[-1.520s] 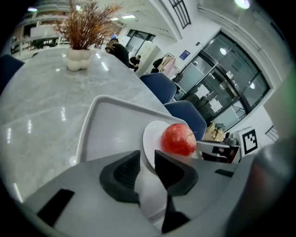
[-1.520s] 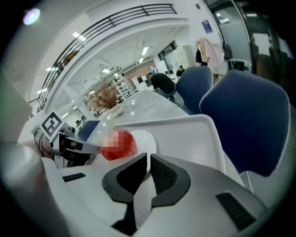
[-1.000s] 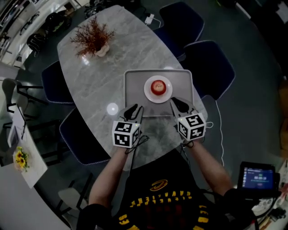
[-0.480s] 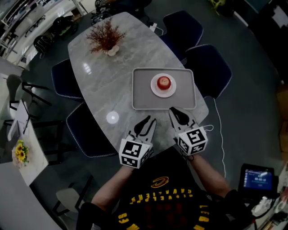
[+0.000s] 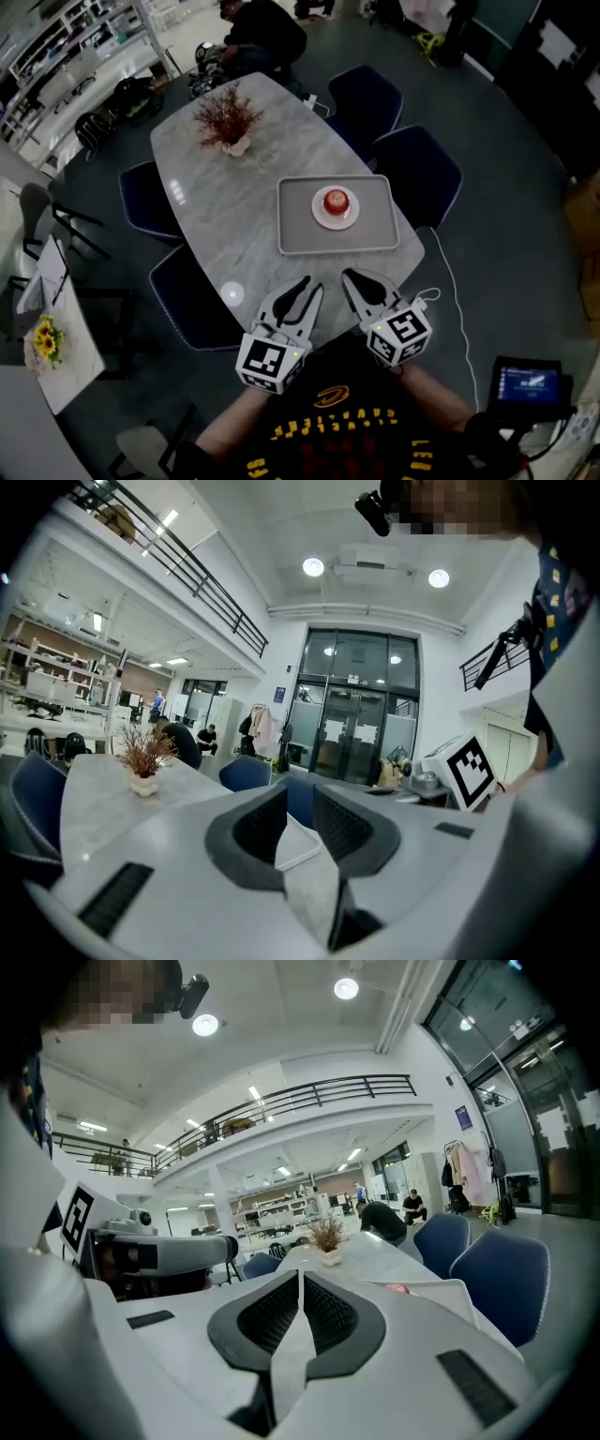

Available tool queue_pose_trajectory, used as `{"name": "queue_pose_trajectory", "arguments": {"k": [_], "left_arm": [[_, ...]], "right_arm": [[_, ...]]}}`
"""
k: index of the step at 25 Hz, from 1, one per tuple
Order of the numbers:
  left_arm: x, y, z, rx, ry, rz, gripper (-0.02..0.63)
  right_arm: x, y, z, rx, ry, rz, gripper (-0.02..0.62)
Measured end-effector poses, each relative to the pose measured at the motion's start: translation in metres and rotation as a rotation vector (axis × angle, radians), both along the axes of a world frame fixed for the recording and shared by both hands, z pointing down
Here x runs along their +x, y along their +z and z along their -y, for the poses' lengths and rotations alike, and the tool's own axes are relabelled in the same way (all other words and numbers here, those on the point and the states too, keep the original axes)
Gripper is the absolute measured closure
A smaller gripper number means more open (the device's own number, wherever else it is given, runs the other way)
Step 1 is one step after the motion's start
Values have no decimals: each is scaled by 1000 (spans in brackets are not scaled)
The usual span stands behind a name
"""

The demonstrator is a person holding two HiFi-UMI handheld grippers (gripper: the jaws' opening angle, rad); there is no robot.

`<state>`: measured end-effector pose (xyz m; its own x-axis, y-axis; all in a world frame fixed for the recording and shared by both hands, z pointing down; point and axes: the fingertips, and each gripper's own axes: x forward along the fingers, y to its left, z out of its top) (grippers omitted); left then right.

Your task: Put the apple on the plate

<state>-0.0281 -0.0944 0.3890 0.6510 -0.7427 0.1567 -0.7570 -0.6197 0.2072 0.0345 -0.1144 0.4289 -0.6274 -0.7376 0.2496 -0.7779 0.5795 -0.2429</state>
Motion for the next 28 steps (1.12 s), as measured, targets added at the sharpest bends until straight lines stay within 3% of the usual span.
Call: {"name": "queue_pose_trajectory", "arguments": {"k": [6,13,28], "left_arm": [[-14,-32,-30,30,23,-35,517],[-12,-15,-65,52,91,-2,517],[-40,0,-78,53,27,11,517]], "right_arm": [[-18,-34,-37,16,-43,53,589],[-35,-38,-69,94,-46,12,589],[-52,-35,-86,168,-101,10,589]]}}
